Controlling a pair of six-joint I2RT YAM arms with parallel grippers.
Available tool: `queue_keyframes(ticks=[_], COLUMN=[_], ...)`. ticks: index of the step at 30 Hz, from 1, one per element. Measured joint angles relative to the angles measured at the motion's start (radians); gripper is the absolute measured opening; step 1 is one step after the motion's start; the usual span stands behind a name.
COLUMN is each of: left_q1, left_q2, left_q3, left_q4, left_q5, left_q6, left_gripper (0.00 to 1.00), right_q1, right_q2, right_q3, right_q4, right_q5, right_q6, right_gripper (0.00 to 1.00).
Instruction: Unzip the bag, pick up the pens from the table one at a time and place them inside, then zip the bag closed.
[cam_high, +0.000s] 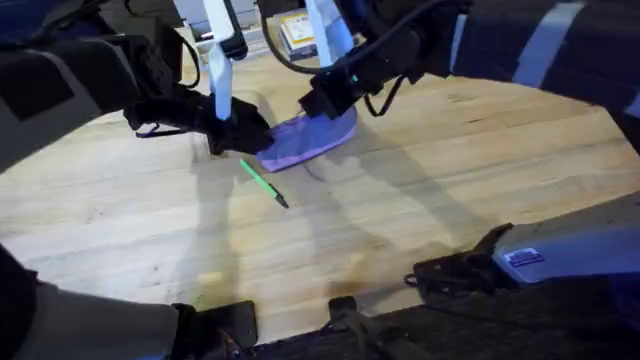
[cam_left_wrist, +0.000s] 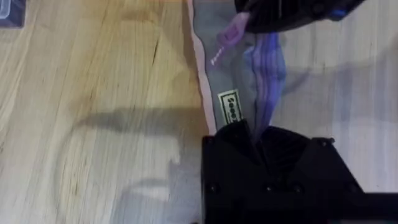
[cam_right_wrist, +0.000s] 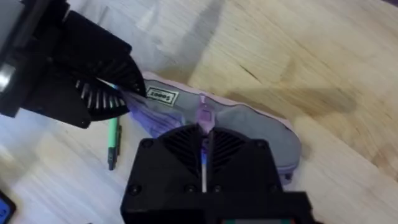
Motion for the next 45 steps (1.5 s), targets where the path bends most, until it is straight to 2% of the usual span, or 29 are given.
queue_keyframes(ticks=[10, 13, 18, 23, 32, 39, 40, 45], left_q1=[0.008, 0.009, 0.009, 0.004, 0.004, 0.003, 0.003, 0.003], left_q2=[0.0, 0.0, 0.0, 0.0, 0.0, 0.0, 0.0, 0.0], left_q3=[0.0, 0.0, 0.0, 0.0, 0.0, 0.0, 0.0, 0.0], left_q4=[-0.005, -0.005, -0.003, -0.003, 0.001, 0.003, 0.002, 0.003], left_q5=[-0.016, -0.025, -0.028, -0.011, -0.004, -0.004, -0.004, -0.004], left_q6=[0.0, 0.0, 0.0, 0.009, 0.007, 0.007, 0.007, 0.007], left_gripper=[0.042, 0.042, 0.042, 0.042, 0.042, 0.042, 0.042, 0.042], right_q1=[0.121, 0.161, 0.187, 0.251, 0.245, 0.24, 0.239, 0.228], right_q2=[0.0, 0.0, 0.0, -0.003, -0.042, -0.096, -0.104, -0.159], right_q3=[0.0, 0.0, 0.0, 0.016, 0.016, 0.016, 0.016, 0.016], right_q4=[0.076, 0.097, 0.122, 0.168, 0.151, 0.072, 0.06, -0.004], right_q5=[0.025, 0.074, 0.099, 0.031, 0.02, 0.128, 0.142, 0.19], right_q6=[0.053, 0.075, 0.119, 0.147, 0.192, 0.19, 0.192, 0.182], right_gripper=[0.033, 0.033, 0.032, 0.031, 0.03, 0.029, 0.054, 0.769])
